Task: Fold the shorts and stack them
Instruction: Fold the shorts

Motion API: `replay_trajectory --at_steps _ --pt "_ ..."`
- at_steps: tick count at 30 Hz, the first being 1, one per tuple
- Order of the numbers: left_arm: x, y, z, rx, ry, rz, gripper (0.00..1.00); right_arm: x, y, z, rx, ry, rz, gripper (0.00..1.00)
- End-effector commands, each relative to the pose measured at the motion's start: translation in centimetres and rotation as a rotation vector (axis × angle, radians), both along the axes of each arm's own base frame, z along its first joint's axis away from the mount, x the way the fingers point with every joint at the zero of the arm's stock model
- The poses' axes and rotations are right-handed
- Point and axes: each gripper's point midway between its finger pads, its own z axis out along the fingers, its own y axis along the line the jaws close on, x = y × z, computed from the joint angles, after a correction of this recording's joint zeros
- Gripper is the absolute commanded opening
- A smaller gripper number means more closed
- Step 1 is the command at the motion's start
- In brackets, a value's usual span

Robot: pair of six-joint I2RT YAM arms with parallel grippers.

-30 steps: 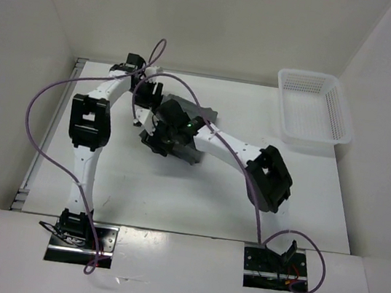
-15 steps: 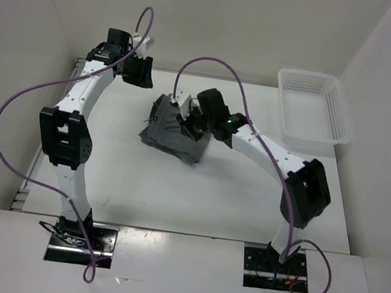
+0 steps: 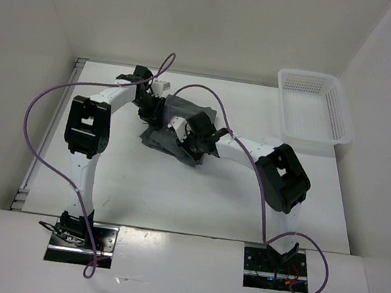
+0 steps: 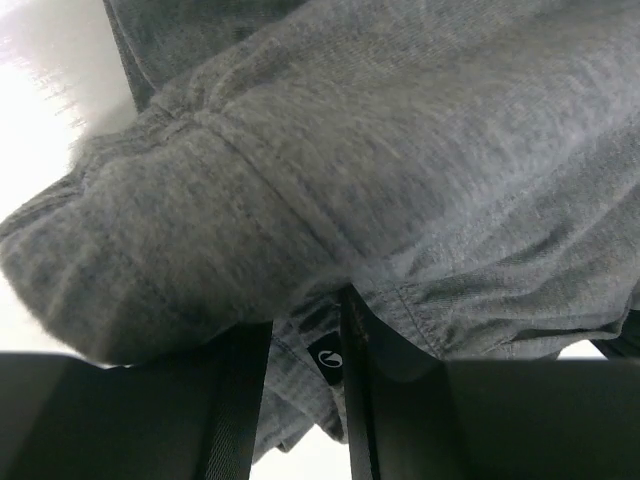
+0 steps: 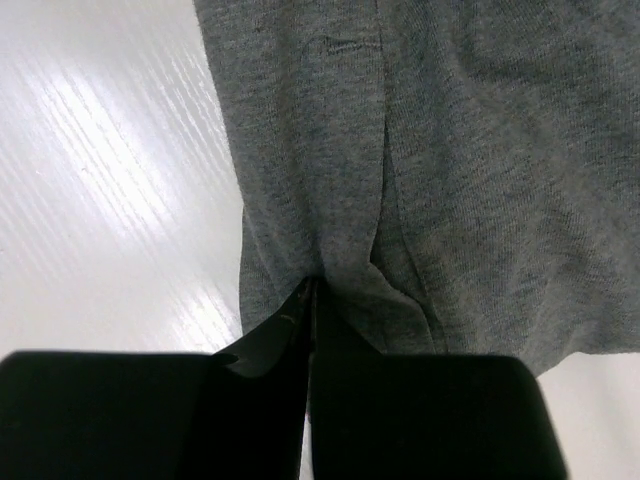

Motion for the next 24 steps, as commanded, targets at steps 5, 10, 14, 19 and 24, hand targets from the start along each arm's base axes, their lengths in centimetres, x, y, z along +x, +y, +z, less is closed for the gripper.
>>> replay_trajectory --at_steps 5,10,14,19,24 --pt "1.8 1.1 -0.7 0.038 -0.058 0.022 0.41 0.9 -2.4 -0.8 -0.111 -0.086 0.003 0.01" --pt "1.9 0.2 2.4 -0.020 -0.110 0.000 0.51 2.4 -1.6 5.7 -0.065 -0.198 0.024 0.01" --pt "1.2 -0.4 8.7 -0.069 -0.218 -0.019 0.59 2.3 -0.9 14.5 0.041 -0.315 0.064 0.06" --pt "-1.3 -0.9 14.5 -0.103 -0.319 -0.042 0.70 0.8 -4.2 24.6 0.152 -0.495 0.047 0.11" --pt "-3.2 3.0 20.6 -0.118 -0.476 0.028 0.73 4.1 -12.8 30.5 0.210 -0.646 -0.316 0.20"
